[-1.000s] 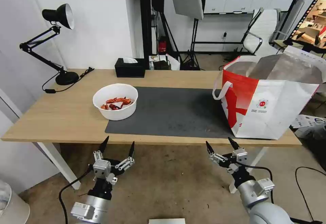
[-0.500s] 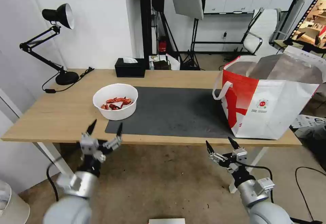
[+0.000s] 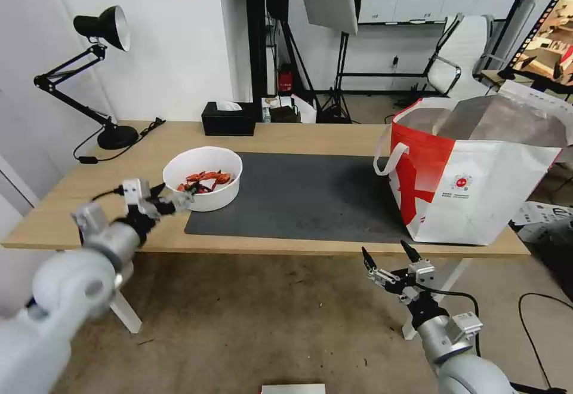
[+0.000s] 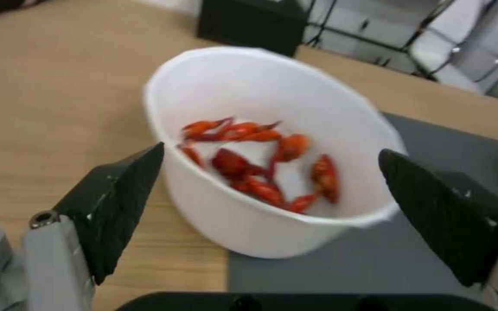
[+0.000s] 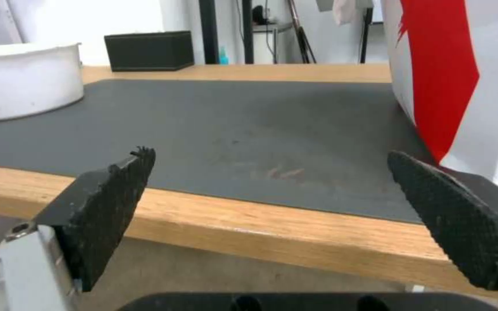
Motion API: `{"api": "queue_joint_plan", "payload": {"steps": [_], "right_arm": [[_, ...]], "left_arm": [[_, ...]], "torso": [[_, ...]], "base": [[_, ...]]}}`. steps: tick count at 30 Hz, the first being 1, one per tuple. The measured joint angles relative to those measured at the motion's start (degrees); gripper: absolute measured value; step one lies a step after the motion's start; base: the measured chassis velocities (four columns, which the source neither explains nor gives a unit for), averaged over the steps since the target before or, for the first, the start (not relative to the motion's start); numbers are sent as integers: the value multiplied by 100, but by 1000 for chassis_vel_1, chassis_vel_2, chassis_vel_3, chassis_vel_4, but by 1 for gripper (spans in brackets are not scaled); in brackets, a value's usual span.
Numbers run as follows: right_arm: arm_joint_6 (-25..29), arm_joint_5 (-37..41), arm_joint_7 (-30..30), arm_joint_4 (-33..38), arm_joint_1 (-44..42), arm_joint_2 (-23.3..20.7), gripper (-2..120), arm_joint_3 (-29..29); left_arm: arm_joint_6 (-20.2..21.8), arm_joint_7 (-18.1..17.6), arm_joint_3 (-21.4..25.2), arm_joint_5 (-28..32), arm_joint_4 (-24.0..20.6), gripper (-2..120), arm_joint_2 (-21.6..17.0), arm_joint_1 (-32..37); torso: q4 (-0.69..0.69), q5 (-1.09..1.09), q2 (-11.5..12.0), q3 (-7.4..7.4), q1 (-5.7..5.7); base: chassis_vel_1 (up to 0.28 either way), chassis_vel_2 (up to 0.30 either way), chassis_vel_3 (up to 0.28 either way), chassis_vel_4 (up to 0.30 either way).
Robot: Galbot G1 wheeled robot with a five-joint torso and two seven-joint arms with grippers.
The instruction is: Pick up the trash from the table and place it into the takeout bag.
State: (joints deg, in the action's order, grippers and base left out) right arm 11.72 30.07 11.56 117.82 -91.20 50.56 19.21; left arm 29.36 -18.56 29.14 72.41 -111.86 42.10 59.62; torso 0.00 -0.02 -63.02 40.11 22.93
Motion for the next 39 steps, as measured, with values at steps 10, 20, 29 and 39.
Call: {"api": "queue_joint_plan", "payload": {"steps": [10, 20, 29, 39], "right_arm": [[-1, 1, 0, 1, 2, 0, 100, 0], [0, 1, 0, 0, 2, 0, 100, 0], [-1, 1, 0, 1, 2, 0, 100, 0], [-1, 1, 0, 1, 3, 0, 100, 0]], "left_arm": [[569, -475, -888, 1228, 1415, 100, -42, -1456], [890, -1734, -1724, 1960, 2423, 99, 347, -2598], [648, -1792, -1906, 1849, 2459, 67, 411, -2686], [585, -1764, -1991, 1847, 2394, 33, 351, -2767]], "torso": [[0, 1, 0, 0, 0], [0, 2, 0, 0, 0], [0, 2, 0, -1, -1], [0, 2, -1, -1, -1]], "base": [[0, 0, 0, 0], [0, 0, 0, 0], [0, 0, 0, 0], [0, 0, 0, 0]]}}
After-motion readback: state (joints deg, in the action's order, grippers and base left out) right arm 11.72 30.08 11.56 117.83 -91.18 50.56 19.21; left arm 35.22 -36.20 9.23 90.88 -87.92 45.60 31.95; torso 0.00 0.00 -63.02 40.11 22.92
